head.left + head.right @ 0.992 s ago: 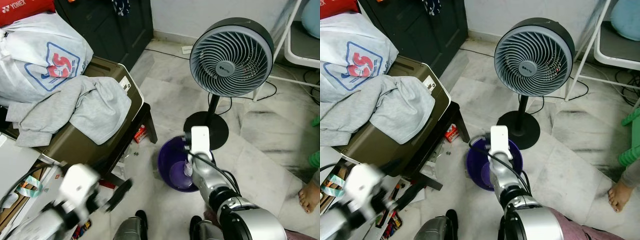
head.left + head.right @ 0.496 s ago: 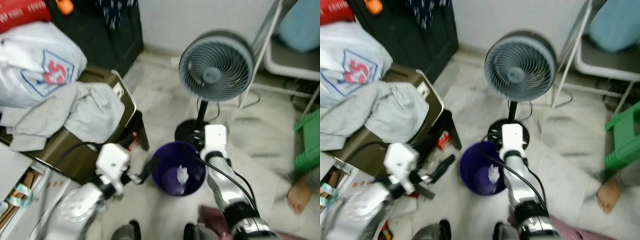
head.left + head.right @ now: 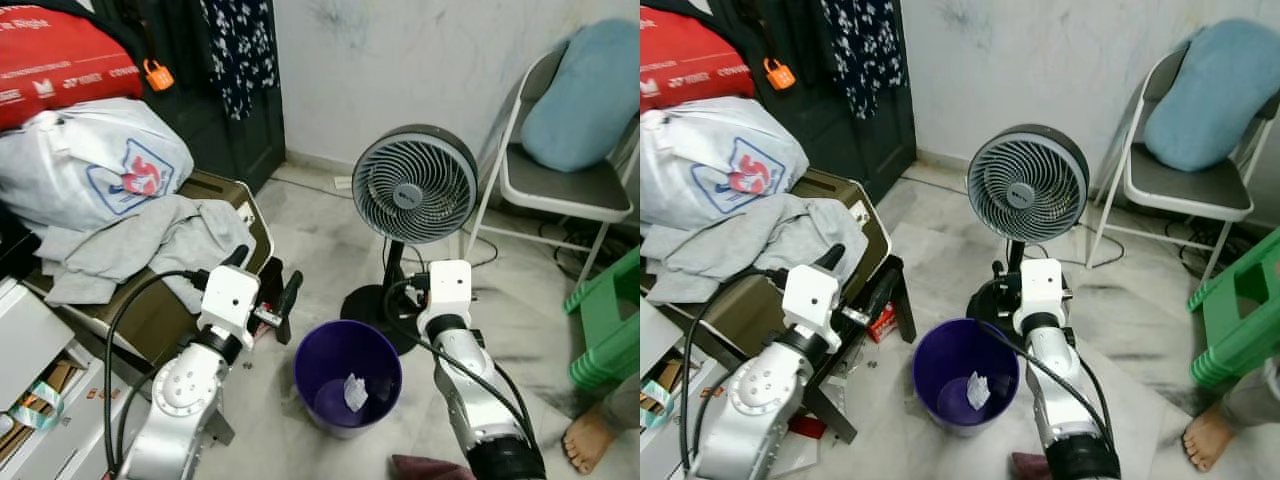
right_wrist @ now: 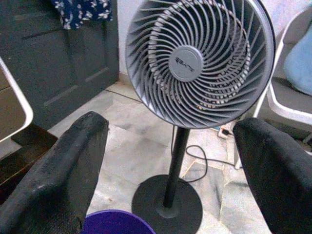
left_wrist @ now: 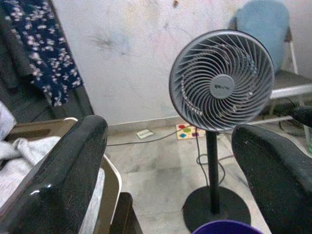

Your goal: Clean up the room

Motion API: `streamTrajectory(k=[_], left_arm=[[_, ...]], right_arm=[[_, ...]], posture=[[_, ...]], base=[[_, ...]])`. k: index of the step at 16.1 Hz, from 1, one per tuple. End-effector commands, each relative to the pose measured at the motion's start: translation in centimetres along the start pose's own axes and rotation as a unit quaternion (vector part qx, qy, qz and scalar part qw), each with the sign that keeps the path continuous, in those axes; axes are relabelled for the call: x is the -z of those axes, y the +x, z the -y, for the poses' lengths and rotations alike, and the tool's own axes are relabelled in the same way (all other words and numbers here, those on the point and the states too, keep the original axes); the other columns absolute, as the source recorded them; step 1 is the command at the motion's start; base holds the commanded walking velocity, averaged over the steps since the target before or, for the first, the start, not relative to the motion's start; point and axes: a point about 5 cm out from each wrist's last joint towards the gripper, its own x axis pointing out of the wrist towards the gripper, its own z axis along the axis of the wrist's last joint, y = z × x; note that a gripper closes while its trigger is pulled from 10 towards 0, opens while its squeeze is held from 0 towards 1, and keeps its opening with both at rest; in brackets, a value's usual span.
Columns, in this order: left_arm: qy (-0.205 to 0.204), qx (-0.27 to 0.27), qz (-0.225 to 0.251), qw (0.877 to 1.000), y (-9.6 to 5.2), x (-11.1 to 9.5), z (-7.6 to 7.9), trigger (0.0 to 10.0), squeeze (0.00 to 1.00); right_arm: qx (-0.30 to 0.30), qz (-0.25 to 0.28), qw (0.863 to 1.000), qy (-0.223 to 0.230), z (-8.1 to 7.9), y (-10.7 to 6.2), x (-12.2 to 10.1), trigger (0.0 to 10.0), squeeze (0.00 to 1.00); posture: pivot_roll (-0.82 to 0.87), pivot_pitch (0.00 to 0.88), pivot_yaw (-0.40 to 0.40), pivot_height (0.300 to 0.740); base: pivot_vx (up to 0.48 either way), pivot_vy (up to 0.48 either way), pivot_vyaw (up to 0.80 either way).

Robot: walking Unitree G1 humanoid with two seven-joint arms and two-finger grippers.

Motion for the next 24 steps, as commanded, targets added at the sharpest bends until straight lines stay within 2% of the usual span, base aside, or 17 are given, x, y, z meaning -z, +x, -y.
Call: streamTrajectory(k=[1, 4, 7, 8, 9, 11, 13, 14, 15, 16, 18, 20, 21, 24], left_arm=[[0.002, -0.008, -0.003, 1.0, -0.2, 0.4, 0.0, 10.0, 0.0], [-0.015, 0.017, -0.007, 1.0, -0.4, 1.0, 1.3, 10.0, 0.0], [-0.017, 0.008, -0.008, 1.0, -0.7, 1.2, 1.0, 10.0, 0.0], [-0.017, -0.003, -0.012, 1.0, -1.5, 1.3, 0.4, 10.0, 0.0], [-0.013, -0.006, -0.015, 1.0, -1.8, 1.4, 0.2, 10.0, 0.0], [-0.01, -0.034, -0.033, 0.999, -3.4, 2.1, -1.1, 10.0, 0.0], [-0.021, -0.054, -0.034, 0.998, -3.4, 2.1, -1.5, 10.0, 0.0], [-0.027, -0.058, -0.03, 0.998, -2.7, 2.0, -1.5, 10.0, 0.0], [-0.028, -0.053, -0.026, 0.998, -2.3, 1.8, -1.4, 10.0, 0.0], [-0.027, -0.037, -0.015, 0.999, -1.6, 1.3, -1.0, 10.0, 0.0], [-0.028, -0.029, -0.011, 0.999, -1.4, 1.1, -0.9, 10.0, 0.0], [-0.031, -0.043, -0.023, 0.998, -2.2, 1.4, -0.8, 10.0, 0.0], [-0.032, -0.051, -0.027, 0.998, -2.4, 1.5, -0.7, 10.0, 0.0], [-0.056, -0.075, -0.031, 0.995, -2.1, 1.7, -0.5, 10.0, 0.0]], right_arm=[[-0.003, 0.012, 1.0, 0.003, 0.2, 0.0, -0.9, 10.0, 1.0], [-0.007, 0.019, 1.0, 0.0, 0.5, -0.4, -1.0, 10.0, 1.0], [-0.01, 0.031, 0.999, 0.008, 0.5, -1.5, -1.6, 10.0, 1.0], [-0.006, 0.023, 1.0, 0.008, 1.4, -3.2, -1.2, 10.0, 1.0], [-0.006, 0.02, 1.0, 0.006, 1.7, -3.9, -1.0, 10.0, 1.0], [-0.008, 0.002, 1.0, -0.007, 2.6, -6.9, -0.4, 10.0, 1.0], [-0.028, 0.004, 0.999, -0.028, 2.9, -7.8, -0.9, 10.0, 1.0], [-0.058, 0.012, 0.997, -0.043, 2.5, -7.7, -1.8, 10.0, 0.43], [-0.072, 0.016, 0.996, -0.046, 2.2, -7.6, -2.2, 10.0, 0.14], [-0.095, 0.025, 0.994, -0.048, 1.5, -7.4, -3.2, 10.0, 0.02], [-0.104, 0.028, 0.993, -0.052, 0.7, -7.4, -4.0, 10.0, 0.0], [-0.111, 0.044, 0.992, -0.05, -0.6, -7.8, -5.0, 10.0, 0.0], [-0.104, 0.046, 0.993, -0.039, -0.7, -7.7, -5.1, 10.0, 0.0], [-0.059, 0.08, 0.994, -0.05, -1.5, -6.2, -6.1, 10.0, 0.0]], posture=[[-0.05, 0.0, 0.008, 0.74], [-0.04, 0.0, 0.02, 0.74], [-0.04, 0.0, 0.012, 0.74], [-0.03, 0.0, 0.006, 0.74], [-0.03, 0.0, 0.003, 0.74], [-0.04, 0.0, 0.0, 0.74], [-0.06, 0.0, 0.008, 0.74], [-0.07, 0.0, 0.029, 0.74], [-0.08, 0.004, 0.031, 0.74], [-0.09, 0.014, 0.043, 0.74], [-0.1, 0.016, 0.053, 0.74], [-0.1, 0.011, 0.045, 0.74], [-0.1, 0.006, 0.039, 0.74], [-0.11, 0.005, 0.035, 0.74]], base=[[0.0, 0.0, 0.0], [0.0, 0.0, 0.0], [0.0, 0.0, 0.0], [0.0, 0.0, 0.0], [0.0, 0.0, 0.0], [0.0, 0.0, 0.0], [0.0, 0.0, 0.0], [0.0, 0.0, 0.0], [0.0, 0.0, 0.0], [0.0, 0.0, 0.0], [0.0, 0.0, 0.0], [0.0, 0.0, 0.0], [0.0, 0.0, 0.0], [0.0, 0.0, 0.4]])
